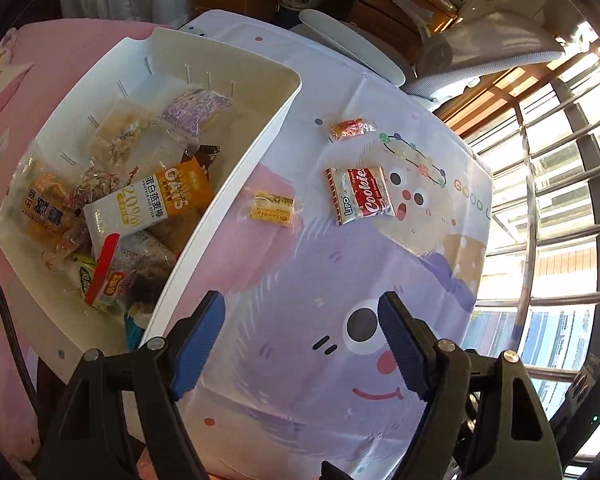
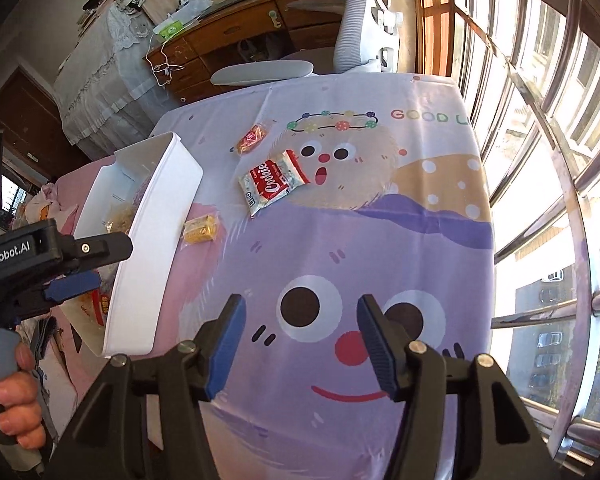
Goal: Organize snacks
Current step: 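Withdraw both tools from the tray toward the Cookies packet, then grasp the small yellow packet with the left tool while the right tool grasps the Cookies packet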
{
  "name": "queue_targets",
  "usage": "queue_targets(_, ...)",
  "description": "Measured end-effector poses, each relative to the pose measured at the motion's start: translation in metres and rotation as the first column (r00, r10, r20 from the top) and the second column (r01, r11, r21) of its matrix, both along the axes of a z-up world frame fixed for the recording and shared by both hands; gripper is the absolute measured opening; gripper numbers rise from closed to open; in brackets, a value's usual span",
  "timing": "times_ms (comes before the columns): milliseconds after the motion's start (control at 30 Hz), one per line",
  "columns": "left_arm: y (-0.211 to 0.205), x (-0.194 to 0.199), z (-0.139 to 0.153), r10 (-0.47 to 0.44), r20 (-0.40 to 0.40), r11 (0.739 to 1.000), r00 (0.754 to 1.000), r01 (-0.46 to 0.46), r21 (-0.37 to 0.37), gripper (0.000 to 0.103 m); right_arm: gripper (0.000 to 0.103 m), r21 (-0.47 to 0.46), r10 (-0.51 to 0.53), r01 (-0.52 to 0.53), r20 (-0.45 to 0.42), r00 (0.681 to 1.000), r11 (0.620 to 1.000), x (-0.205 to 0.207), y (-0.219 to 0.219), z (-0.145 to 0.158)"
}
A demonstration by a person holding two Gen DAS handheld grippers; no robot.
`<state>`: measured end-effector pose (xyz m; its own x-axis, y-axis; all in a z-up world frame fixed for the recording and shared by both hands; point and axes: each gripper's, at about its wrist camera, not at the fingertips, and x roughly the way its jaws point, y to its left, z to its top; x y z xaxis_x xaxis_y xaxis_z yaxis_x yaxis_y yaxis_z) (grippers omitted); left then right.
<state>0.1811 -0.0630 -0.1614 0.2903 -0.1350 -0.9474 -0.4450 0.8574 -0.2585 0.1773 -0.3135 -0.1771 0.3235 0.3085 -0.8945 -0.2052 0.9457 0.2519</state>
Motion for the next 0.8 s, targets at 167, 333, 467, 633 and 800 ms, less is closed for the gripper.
queue_targets(167, 0.004, 0.014, -0.019, 0.147, 0.005, 0.989, 0.989, -0.147, -0.02, 0.078, 0.061, -0.032, 0.039, -0.036, 0.094, 0.995, 0.999, 0.021, 0.002, -0.011)
queue_targets(333, 0.007, 0.024, -0.037, 0.253, 0.019, 0.967, 0.967, -0.252, -0.031, 0.078, 0.068, -0.068, 0.11, -0.099, 0.192, 0.975, 0.993, 0.042, 0.011, -0.023)
queue_targets(467, 0.011, 0.028, -0.054, 0.342, 0.025, 0.938, 0.94, -0.34, -0.063, 0.078, 0.069, -0.067, 0.154, -0.142, 0.252, 0.955, 0.988, 0.057, 0.018, -0.033)
queue_targets(633, 0.011, 0.032, -0.067, 0.405, 0.058, 0.914, 0.913, -0.403, -0.044, 0.078, 0.072, -0.059, 0.217, -0.209, 0.303, 0.928, 0.976, 0.073, 0.03, -0.047)
queue_targets(800, 0.013, 0.043, -0.083, 0.45, 0.057, 0.893, 0.891, -0.45, -0.02, 0.078, 0.075, -0.107, 0.324, -0.305, 0.341, 0.883, 0.946, 0.086, 0.051, -0.061)
